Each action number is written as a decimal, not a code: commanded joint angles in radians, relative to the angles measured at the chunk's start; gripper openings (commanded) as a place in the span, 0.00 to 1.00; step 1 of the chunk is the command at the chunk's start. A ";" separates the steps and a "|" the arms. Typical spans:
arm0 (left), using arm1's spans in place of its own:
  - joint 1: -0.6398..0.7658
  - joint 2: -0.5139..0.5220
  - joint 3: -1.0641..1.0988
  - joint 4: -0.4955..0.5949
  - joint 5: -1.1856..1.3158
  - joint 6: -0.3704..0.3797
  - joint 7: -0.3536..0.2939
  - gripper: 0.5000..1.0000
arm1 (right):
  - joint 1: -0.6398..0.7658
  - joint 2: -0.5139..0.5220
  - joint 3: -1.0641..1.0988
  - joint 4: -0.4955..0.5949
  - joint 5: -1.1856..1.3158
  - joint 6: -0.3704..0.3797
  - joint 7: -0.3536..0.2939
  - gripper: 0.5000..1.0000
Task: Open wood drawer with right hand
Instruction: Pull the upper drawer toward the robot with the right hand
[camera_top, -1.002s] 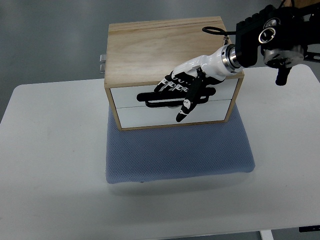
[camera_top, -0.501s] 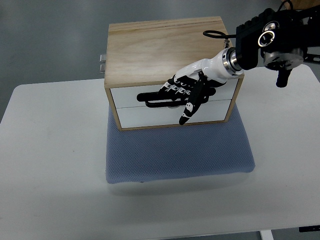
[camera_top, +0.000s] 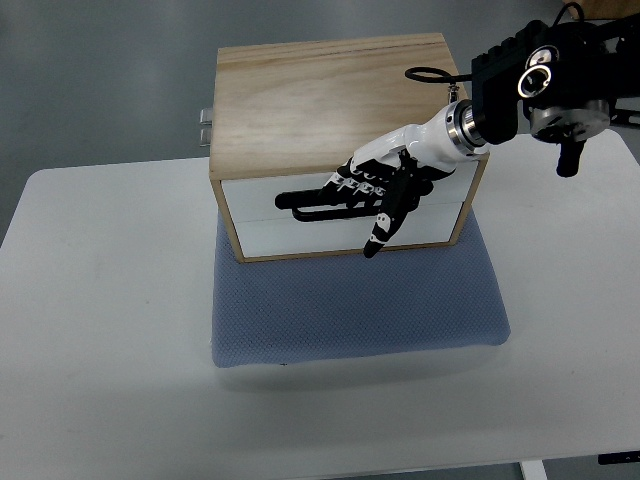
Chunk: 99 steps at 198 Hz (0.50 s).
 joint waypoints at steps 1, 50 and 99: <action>0.000 0.000 0.000 0.000 0.000 0.000 0.000 1.00 | 0.003 -0.004 -0.002 0.005 -0.010 0.015 0.000 0.89; 0.000 0.000 0.000 0.000 0.000 0.000 0.000 1.00 | 0.013 -0.014 -0.011 0.028 -0.016 0.047 -0.001 0.89; 0.000 0.000 0.000 0.000 0.000 0.000 0.000 1.00 | 0.019 -0.030 -0.016 0.049 -0.017 0.078 -0.001 0.89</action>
